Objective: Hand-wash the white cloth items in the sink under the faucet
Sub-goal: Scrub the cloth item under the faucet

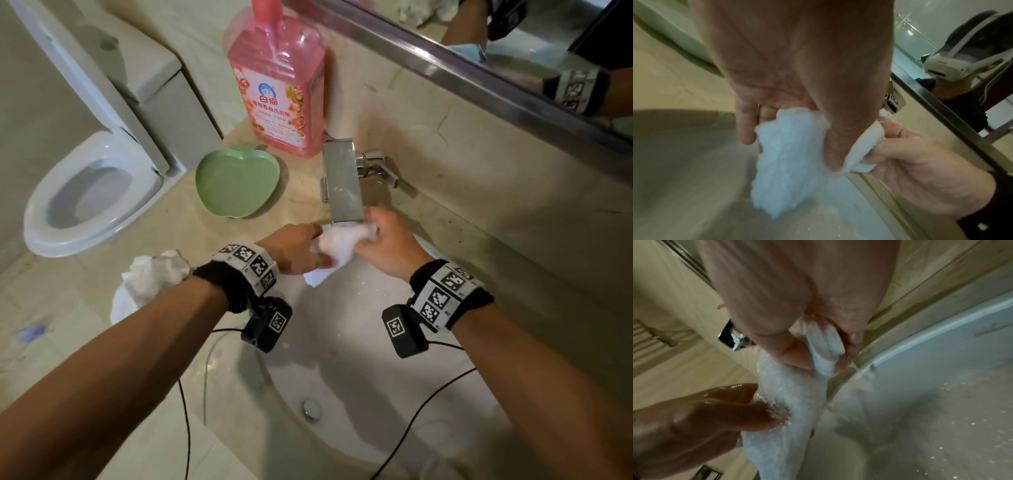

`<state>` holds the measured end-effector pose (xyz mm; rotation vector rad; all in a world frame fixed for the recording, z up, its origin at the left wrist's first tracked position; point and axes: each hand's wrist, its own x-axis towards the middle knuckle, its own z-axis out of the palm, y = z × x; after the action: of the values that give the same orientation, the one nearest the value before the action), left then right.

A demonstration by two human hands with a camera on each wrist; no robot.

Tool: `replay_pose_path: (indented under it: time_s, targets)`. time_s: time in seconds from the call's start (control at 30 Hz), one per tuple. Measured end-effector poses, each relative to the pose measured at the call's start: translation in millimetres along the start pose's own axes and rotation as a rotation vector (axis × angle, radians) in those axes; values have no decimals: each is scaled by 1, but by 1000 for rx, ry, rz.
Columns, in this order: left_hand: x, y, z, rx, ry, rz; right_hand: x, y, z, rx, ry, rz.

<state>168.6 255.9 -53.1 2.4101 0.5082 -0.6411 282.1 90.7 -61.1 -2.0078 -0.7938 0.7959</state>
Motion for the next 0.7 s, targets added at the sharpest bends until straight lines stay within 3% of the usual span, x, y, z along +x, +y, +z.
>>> replay_pose_path:
  time_s: [0.1,0.17,0.27,0.33,0.37,0.43,0.5,0.57,0.7]
  targets:
    - [7,8,8,21,199,58,-9,13,-13,169,15,89]
    - [11,11,12,116,313,135,-14,20,-16,135,26,129]
    - [15,16,13,168,403,128,-15,26,-15,191,-55,194]
    - [19,14,13,110,329,108,-15,27,-12,193,-63,172]
    - [20,11,11,47,227,87,-15,26,-11,152,-29,128]
    - [21,6,8,-182,-19,38,-14,23,-10,69,68,35]
    - [22,2,10,-453,-138,24,-11,19,-8,23,139,-48]
    - [23,0,12,-563,-164,21,-7,14,-5,29,179,-105]
    - [31,7,15,-444,-100,92,-3,5,-5,37,221,-110]
